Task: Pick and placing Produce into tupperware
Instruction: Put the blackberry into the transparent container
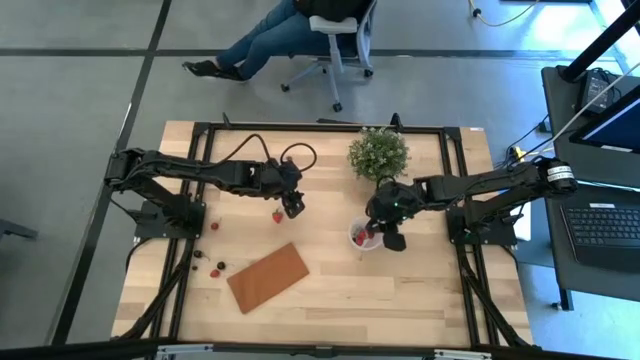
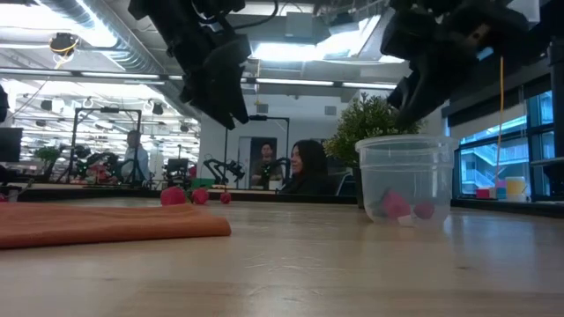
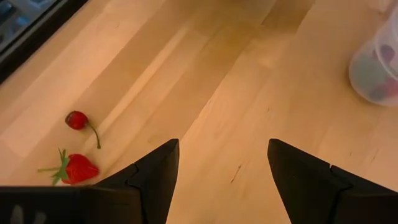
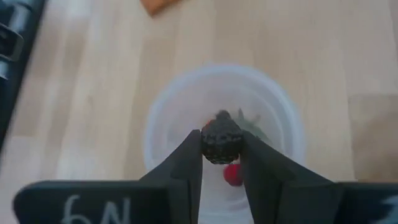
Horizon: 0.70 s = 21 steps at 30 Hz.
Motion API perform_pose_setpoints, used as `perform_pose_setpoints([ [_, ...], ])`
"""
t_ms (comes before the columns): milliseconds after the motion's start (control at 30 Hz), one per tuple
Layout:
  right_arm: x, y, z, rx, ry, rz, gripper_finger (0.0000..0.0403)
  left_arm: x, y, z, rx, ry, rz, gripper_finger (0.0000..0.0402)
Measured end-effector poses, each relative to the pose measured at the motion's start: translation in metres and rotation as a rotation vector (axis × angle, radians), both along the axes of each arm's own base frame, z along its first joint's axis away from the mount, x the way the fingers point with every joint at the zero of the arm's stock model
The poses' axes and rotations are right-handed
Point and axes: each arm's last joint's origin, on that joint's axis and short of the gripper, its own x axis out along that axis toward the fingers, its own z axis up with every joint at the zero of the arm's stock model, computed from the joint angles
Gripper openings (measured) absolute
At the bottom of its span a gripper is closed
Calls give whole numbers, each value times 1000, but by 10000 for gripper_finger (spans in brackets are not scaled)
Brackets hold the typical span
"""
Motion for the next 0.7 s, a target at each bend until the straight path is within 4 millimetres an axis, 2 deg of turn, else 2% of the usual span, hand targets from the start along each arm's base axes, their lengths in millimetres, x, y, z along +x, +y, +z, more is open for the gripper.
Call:
perform_pose_setpoints([
  [333, 1, 1, -5, -128, 11, 48, 90, 0, 0, 0, -58, -38, 82, 238],
  [700, 16, 8, -38, -142, 150, 88, 91, 0, 0, 0, -72, -47, 102, 238],
])
